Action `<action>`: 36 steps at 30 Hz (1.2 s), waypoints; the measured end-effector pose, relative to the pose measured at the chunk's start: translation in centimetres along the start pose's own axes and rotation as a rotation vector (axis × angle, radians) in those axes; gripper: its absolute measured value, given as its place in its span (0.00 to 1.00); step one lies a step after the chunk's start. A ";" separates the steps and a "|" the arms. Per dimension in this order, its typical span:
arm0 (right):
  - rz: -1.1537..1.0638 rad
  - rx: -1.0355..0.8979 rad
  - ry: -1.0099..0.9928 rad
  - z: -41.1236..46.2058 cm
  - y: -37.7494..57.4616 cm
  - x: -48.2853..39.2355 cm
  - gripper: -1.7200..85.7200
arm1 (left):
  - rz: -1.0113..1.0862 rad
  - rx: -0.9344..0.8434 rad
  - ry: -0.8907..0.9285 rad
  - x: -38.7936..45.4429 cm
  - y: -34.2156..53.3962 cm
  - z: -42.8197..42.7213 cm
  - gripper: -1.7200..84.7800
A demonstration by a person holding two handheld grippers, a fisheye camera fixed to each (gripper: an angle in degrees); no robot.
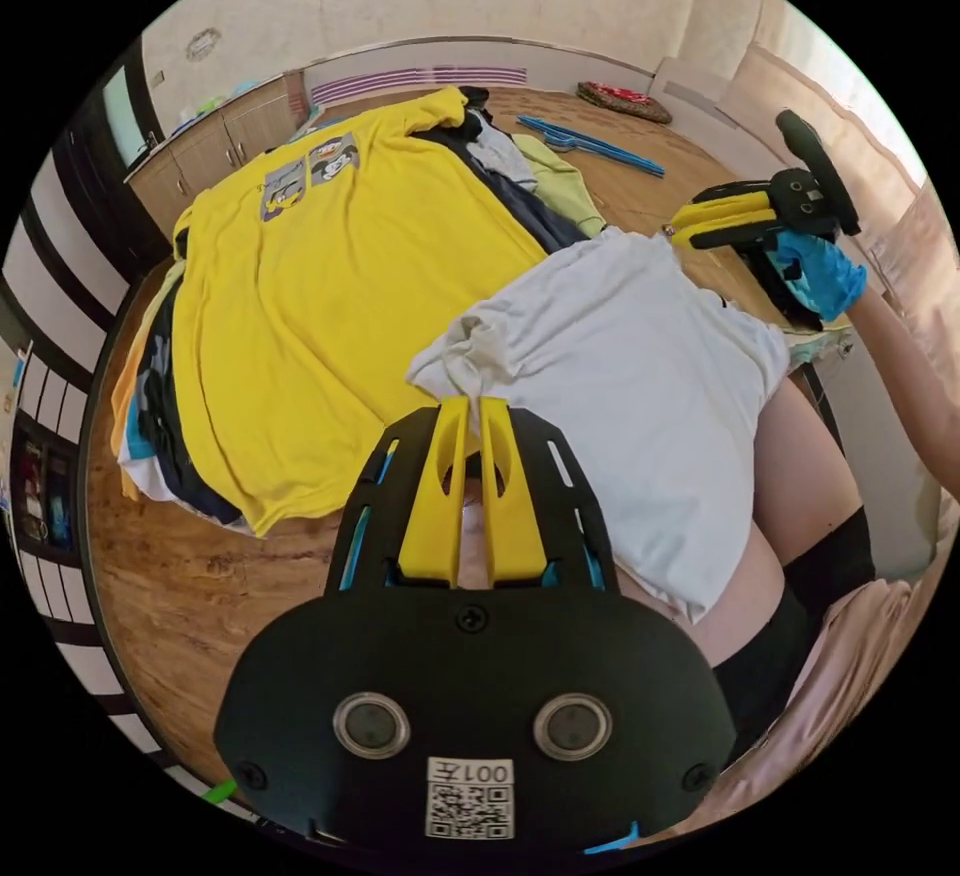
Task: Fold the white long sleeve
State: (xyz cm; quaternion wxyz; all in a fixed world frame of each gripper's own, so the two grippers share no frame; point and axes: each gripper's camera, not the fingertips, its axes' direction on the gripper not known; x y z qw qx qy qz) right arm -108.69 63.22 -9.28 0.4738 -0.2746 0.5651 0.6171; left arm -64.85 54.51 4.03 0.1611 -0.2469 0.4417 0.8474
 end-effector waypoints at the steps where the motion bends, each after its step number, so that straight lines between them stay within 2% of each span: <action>1: 0.006 0.006 0.006 -0.2 0.3 0.0 0.05 | -0.005 -0.003 0.003 0.0 0.1 -0.2 0.01; 4: 0.017 0.044 0.002 -1.5 2.2 -0.6 0.04 | 0.012 0.006 0.030 0.3 0.6 -1.4 0.01; 10: -0.076 0.111 -0.186 -3.8 6.5 -4.7 0.06 | 0.225 0.018 0.156 3.9 1.4 -4.2 0.01; 12: -0.146 0.083 -0.231 -4.0 8.2 -6.9 0.08 | 0.335 -0.018 0.249 6.0 1.7 -4.6 0.02; 16: -0.210 0.017 -0.243 -3.5 10.1 -9.7 0.16 | 0.441 -0.038 0.297 9.3 2.3 -4.6 0.04; 21: -0.310 -0.061 -0.059 -0.9 11.1 -14.4 0.24 | 0.458 -0.053 0.281 12.6 2.1 -3.4 0.06; 30: -0.491 -0.198 0.209 3.4 11.9 -19.5 0.23 | 0.414 -0.020 0.302 14.5 1.1 -4.0 0.06; 33: -0.451 -0.180 0.272 3.5 12.8 -19.8 0.20 | 0.407 -0.018 0.311 15.0 1.3 -4.3 0.06; 36: -0.332 -0.141 0.235 2.3 13.2 -18.6 0.16 | 0.384 -0.015 0.336 15.7 1.5 -4.1 0.08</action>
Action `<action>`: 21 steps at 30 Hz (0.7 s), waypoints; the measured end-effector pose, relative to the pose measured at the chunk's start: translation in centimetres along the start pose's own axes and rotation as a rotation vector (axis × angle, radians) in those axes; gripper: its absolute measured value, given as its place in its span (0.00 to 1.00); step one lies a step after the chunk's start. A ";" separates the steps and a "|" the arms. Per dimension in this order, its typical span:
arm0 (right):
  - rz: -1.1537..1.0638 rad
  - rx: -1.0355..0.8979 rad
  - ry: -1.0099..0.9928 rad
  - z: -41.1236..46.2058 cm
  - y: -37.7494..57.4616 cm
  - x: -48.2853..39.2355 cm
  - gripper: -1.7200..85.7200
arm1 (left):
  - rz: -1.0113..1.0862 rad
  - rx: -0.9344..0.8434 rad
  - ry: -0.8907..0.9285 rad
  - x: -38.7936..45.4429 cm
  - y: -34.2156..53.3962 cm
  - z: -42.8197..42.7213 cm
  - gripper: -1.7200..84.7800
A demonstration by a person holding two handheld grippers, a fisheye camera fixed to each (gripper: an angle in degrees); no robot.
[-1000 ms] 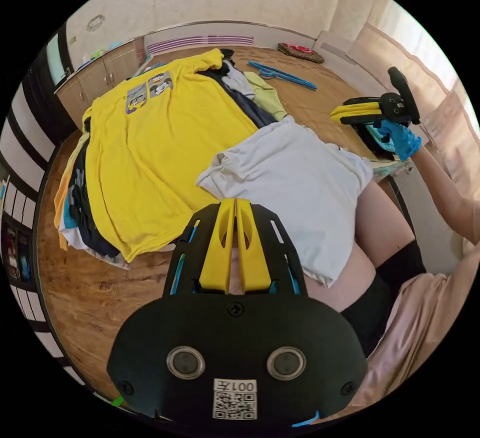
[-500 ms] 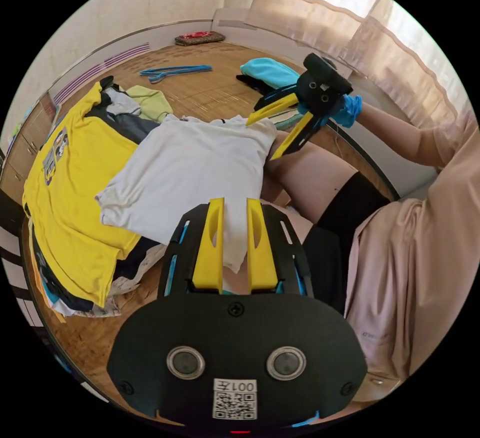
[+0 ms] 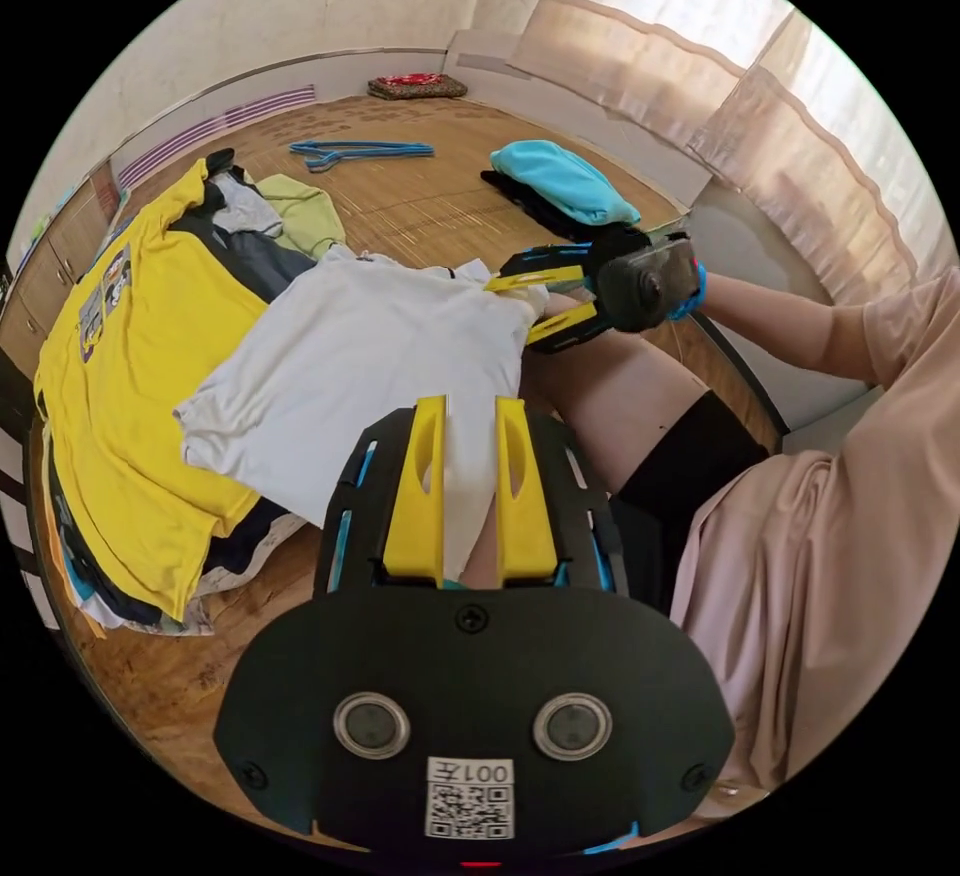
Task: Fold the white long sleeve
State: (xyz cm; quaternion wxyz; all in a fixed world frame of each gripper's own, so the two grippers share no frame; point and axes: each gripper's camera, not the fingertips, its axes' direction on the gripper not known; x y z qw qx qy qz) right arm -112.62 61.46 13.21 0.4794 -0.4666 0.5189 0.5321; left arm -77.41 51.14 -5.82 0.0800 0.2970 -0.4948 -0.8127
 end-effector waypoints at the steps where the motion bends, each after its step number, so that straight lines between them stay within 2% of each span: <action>1: 0.029 0.009 -0.014 -0.3 0.2 0.4 0.15 | -0.005 0.003 0.009 0.2 0.0 0.1 0.09; 4: 0.151 0.062 -0.062 -2.2 1.4 2.2 0.12 | -0.009 0.011 0.020 1.7 -0.4 0.5 0.14; 10: 0.348 0.160 -0.095 -6.9 2.8 5.6 0.10 | 0.042 -0.017 -0.121 5.8 -1.0 1.8 0.19; 14: 0.469 0.212 -0.134 -9.2 3.1 7.4 0.10 | -0.052 -0.023 -0.208 6.8 -0.7 1.8 0.21; 17: 0.544 0.244 -0.139 -10.4 3.2 8.3 0.10 | -0.183 -0.130 -0.291 6.8 -0.5 2.3 0.21; 21: 0.647 0.323 -0.182 -12.2 3.7 9.8 0.09 | -0.268 -0.149 -0.320 7.6 0.4 2.1 0.18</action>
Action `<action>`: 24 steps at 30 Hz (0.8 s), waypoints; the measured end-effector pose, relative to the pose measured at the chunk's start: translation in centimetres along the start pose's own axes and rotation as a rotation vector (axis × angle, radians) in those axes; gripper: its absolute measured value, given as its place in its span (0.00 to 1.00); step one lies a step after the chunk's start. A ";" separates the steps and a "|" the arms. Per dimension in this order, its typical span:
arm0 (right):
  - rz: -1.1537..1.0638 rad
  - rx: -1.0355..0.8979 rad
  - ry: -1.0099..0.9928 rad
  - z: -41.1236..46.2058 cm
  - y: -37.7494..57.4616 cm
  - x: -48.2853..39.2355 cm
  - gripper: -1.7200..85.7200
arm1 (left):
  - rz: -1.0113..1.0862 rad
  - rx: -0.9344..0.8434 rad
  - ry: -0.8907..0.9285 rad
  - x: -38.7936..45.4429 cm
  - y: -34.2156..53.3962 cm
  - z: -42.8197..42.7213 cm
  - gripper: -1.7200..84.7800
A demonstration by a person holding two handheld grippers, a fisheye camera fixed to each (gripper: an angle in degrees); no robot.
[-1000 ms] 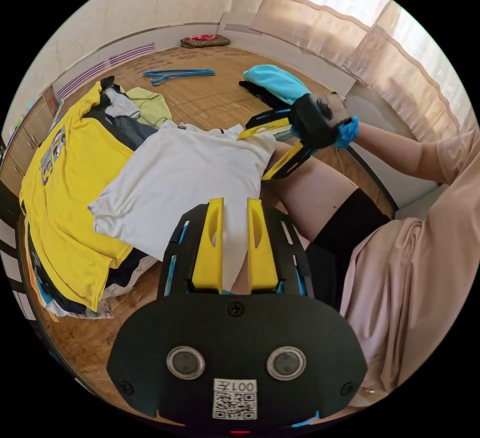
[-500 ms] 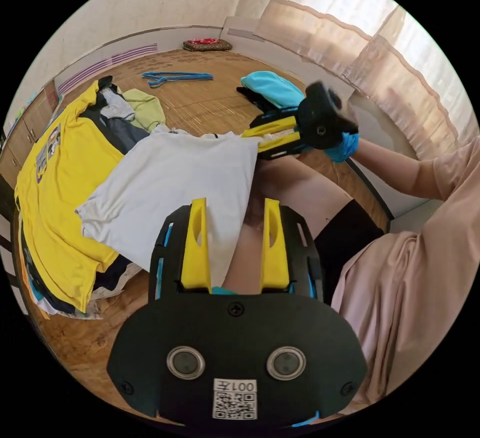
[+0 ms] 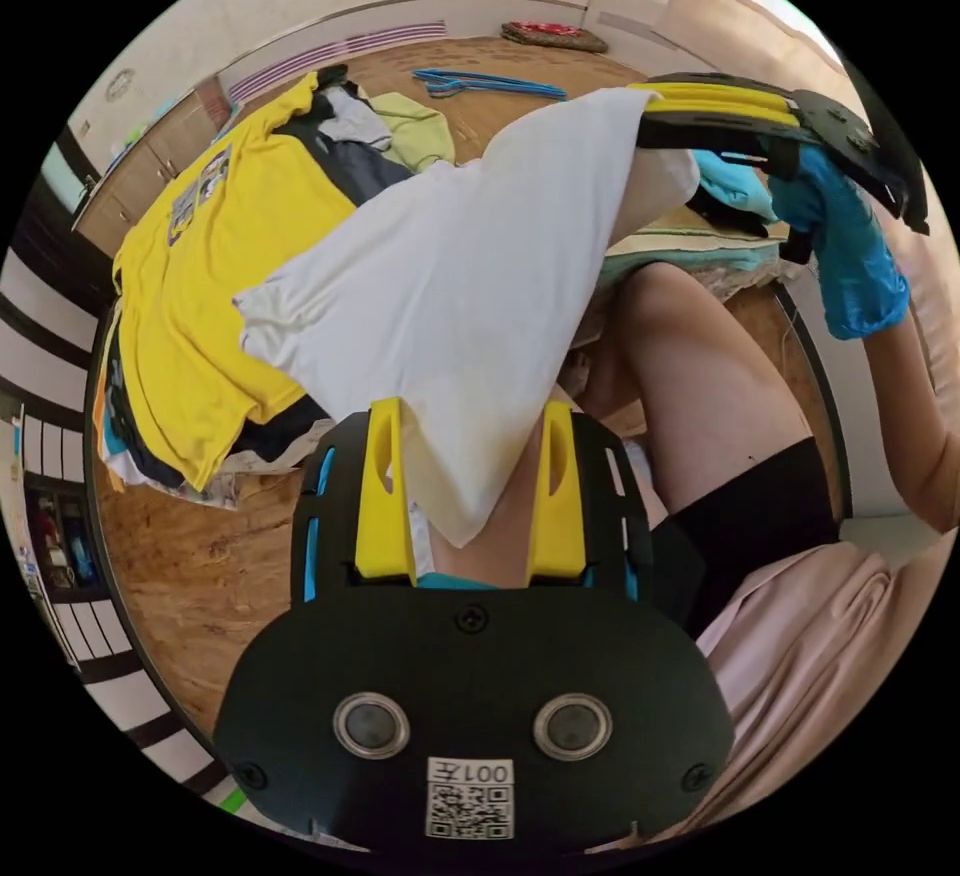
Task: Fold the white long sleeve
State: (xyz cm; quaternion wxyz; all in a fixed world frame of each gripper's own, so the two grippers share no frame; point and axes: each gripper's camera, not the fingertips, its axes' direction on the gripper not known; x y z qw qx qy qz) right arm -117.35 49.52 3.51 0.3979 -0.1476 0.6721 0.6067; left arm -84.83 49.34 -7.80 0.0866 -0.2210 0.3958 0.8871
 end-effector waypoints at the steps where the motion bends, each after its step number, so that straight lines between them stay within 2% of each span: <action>1: 0.012 0.010 -0.005 -0.2 -0.1 0.1 0.09 | 0.000 0.003 -0.013 0.2 0.1 -0.2 0.17; 6: 0.038 0.061 0.014 -2.2 -0.3 0.3 0.09 | 0.009 0.014 -0.136 2.1 1.2 -1.4 0.07; 10: 0.017 0.059 0.051 -3.0 0.5 0.4 0.09 | -0.025 0.053 -0.135 2.4 2.2 -3.0 0.02; 17: -0.027 -0.093 0.127 -0.4 4.9 1.5 0.07 | -0.060 0.155 -0.142 2.9 3.0 -6.8 0.01; 24: -0.044 -0.074 0.100 -1.8 7.7 1.6 0.04 | -0.005 0.187 -0.167 5.0 2.4 -8.9 0.00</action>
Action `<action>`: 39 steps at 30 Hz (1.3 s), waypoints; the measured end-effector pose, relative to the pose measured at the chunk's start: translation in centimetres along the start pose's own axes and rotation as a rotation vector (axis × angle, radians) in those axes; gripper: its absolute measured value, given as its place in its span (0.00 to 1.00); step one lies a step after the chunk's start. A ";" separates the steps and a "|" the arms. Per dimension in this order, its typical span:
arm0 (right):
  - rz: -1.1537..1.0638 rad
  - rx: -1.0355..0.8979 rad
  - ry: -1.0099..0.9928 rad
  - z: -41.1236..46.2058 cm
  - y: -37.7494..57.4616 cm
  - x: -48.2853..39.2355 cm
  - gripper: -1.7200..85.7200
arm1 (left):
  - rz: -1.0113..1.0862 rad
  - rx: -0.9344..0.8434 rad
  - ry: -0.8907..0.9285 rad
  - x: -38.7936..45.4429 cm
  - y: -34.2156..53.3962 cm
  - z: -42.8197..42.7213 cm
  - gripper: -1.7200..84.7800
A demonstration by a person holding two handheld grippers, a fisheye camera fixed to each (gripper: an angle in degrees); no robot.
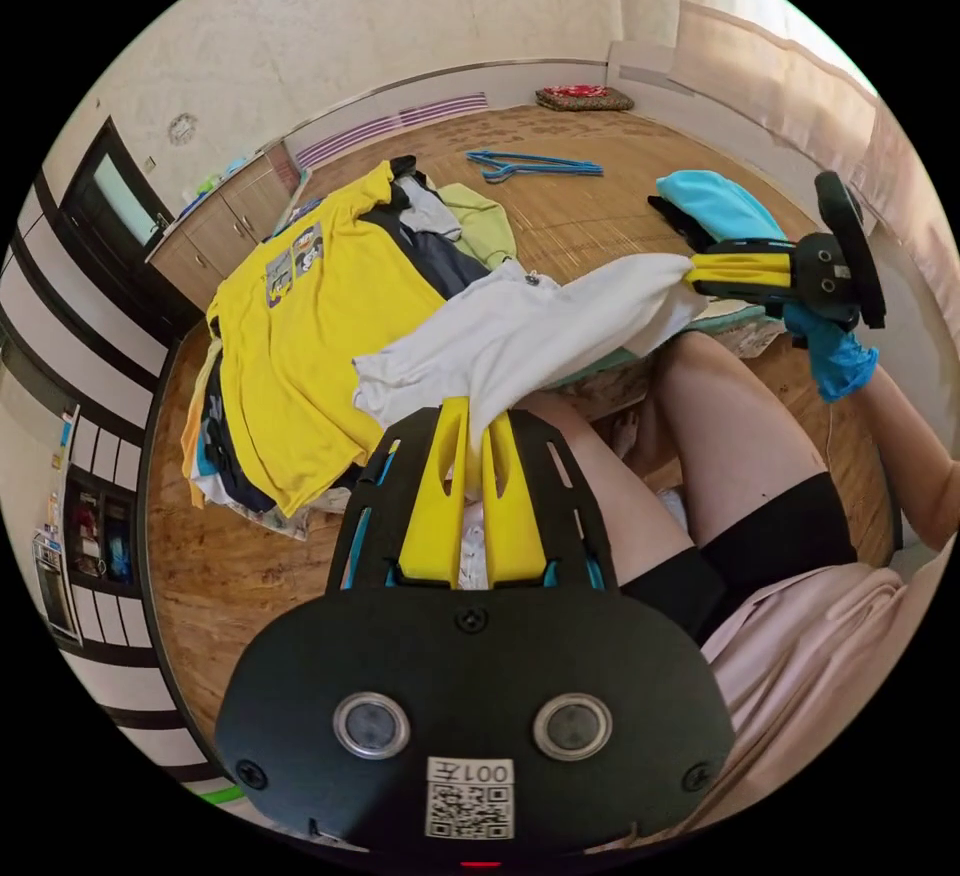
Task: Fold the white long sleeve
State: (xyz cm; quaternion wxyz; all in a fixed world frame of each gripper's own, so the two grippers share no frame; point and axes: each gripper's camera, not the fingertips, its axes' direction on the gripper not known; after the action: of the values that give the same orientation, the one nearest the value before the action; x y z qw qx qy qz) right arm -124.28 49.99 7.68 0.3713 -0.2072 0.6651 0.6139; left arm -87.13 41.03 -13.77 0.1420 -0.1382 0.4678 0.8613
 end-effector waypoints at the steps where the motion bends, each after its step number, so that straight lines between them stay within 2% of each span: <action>1: -0.001 0.003 0.000 -0.1 0.1 0.0 0.04 | 0.001 0.001 -0.003 0.1 -0.1 -0.2 0.00; 7: -0.005 0.013 -0.119 -0.7 0.6 0.6 0.06 | 0.029 0.009 -0.018 0.7 -1.1 -1.5 0.01; 13: -0.091 -0.010 -0.144 -2.3 0.8 -2.1 0.17 | 0.073 0.008 -0.027 1.0 -2.6 -2.4 0.01; 16: -0.149 -0.021 -0.132 -2.9 0.5 -4.2 0.18 | 0.079 0.017 -0.032 1.1 -3.5 -2.8 0.01; 21: -0.112 0.036 -0.223 -4.7 -0.9 -5.6 0.19 | 0.078 0.028 -0.034 1.0 -5.1 -3.3 0.01; 26: -0.094 0.016 -0.193 -3.1 -3.0 -8.0 0.21 | 0.092 0.053 -0.033 1.3 -6.2 -3.9 0.01; 32: 0.018 -0.120 -0.088 -0.3 -4.7 -9.0 0.17 | 0.089 0.088 -0.020 0.8 -6.7 -4.8 0.01; 39: 0.095 -0.051 0.066 -3.9 -4.3 -6.8 0.09 | 0.035 0.104 0.017 -0.8 -6.0 -5.3 0.00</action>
State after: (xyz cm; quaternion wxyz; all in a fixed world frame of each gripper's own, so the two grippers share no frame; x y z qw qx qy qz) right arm -117.73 44.30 9.79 0.3144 -0.2048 0.6701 0.6404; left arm -83.60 39.61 -20.88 0.1300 -0.1299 0.5153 0.8371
